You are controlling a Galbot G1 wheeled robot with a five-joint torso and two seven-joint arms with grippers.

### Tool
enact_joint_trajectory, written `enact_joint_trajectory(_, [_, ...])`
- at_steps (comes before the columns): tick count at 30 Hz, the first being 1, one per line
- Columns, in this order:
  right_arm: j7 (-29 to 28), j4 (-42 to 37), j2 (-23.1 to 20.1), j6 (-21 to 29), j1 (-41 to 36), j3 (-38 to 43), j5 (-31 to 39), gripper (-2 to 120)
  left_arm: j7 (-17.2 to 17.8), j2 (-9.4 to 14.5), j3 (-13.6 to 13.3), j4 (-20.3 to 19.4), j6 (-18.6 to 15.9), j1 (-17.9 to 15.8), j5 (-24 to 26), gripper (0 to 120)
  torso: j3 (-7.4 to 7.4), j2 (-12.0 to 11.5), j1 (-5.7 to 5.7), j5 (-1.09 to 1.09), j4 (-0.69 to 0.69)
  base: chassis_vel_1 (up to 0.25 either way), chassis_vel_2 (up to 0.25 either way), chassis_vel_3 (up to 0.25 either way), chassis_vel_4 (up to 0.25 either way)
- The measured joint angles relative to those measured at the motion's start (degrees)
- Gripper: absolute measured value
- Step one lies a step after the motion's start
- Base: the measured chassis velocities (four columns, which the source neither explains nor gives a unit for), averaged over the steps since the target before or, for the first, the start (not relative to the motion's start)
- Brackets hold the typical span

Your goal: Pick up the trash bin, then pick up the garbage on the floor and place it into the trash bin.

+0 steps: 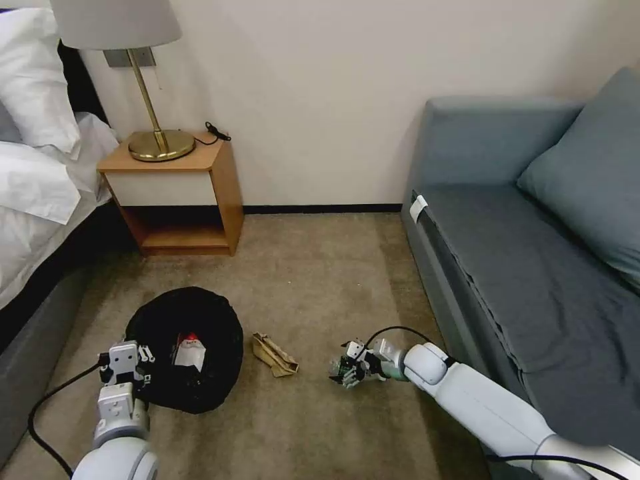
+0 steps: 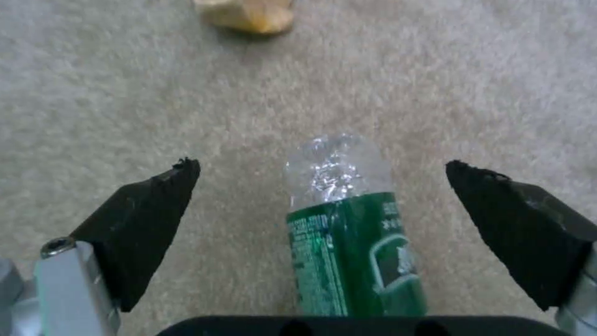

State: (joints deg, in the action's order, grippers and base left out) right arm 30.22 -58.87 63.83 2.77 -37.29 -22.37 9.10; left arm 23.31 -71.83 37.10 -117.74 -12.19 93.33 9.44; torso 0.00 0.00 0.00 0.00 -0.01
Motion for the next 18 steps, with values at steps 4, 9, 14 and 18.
enact_joint_trajectory(4, [0.14,3.98,2.45,-0.97,0.45,0.8,-1.56,100,-0.04,0.01,0.02,0.33,0.12,-0.01,-0.01,4,0.0,0.0,0.0,-0.01,0.01,0.0,0.0,0.0,0.0])
enact_joint_trajectory(9, [0.45,7.05,4.08,-1.73,0.66,1.45,-3.07,100,-0.06,0.13,0.2,0.83,0.37,-0.04,0.06,4,0.0,0.0,0.0,-0.01,0.0,0.0,0.0,0.0,0.0])
enact_joint_trajectory(14, [0.75,10.86,6.08,-2.77,1.23,2.67,-4.81,87,-0.09,0.22,0.22,1.53,0.58,-0.28,0.18,4,0.0,0.0,0.0,0.0,0.01,0.0,0.0,0.0,0.0])
enact_joint_trajectory(18, [0.96,11.75,6.57,-3.05,1.38,2.94,-5.19,73,-0.1,0.32,0.1,1.7,0.59,-0.7,0.21,4,0.0,0.0,0.0,-0.01,0.01,0.0,0.0,0.0,0.0])
